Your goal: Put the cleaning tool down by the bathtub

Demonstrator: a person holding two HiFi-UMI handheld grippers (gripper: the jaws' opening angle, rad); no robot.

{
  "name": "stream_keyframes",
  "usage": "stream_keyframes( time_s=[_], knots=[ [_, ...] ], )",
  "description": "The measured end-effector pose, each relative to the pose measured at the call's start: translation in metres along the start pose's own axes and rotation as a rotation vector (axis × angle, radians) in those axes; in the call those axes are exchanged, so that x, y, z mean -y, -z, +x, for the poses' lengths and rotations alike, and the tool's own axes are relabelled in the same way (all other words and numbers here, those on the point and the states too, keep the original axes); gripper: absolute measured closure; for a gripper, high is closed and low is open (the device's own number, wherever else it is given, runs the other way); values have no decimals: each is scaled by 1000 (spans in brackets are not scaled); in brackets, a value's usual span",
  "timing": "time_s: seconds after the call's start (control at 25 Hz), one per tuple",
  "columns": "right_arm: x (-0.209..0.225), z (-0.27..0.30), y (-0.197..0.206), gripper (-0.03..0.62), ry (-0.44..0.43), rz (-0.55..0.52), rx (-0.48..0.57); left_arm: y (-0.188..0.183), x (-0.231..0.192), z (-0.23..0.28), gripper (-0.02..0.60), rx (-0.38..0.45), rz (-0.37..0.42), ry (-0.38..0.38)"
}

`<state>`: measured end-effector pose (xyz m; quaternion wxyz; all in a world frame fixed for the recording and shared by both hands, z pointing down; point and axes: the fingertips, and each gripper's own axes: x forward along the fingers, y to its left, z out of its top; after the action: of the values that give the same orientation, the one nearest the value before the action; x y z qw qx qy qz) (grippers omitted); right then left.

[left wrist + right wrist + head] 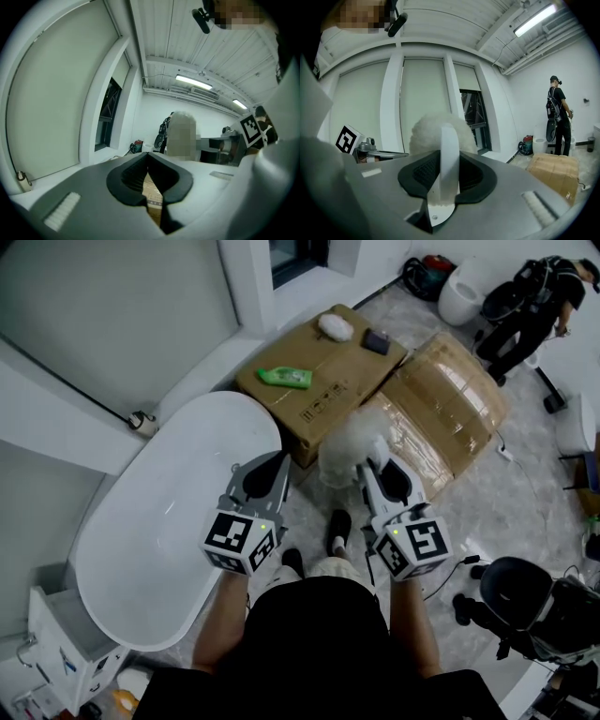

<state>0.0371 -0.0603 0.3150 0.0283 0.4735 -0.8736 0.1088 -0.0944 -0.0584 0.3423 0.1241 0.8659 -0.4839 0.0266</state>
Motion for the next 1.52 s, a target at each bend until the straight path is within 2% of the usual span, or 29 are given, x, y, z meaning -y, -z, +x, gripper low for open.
stream_keyframes(
  time_s=[0.44, 0.72, 0.92, 1.24, 1.52],
  knots=[
    [74, 71, -8, 496, -117, 25, -40, -14, -16, 82, 583, -17, -18, -112],
    [101, 118, -9, 496, -212, 37, -54, -23, -21, 129, 583, -6, -33, -176],
    [123, 133, 3, 497, -258, 30, -100, -16, -19, 148, 583, -17, -46, -228],
    [145, 163, 26, 496, -263, 23, -179, -1, -43, 164, 583, -54, -92, -282],
    [149, 194, 41, 496, -247, 7, -240, 6, -69, 187, 583, -74, -119, -250]
  ],
)
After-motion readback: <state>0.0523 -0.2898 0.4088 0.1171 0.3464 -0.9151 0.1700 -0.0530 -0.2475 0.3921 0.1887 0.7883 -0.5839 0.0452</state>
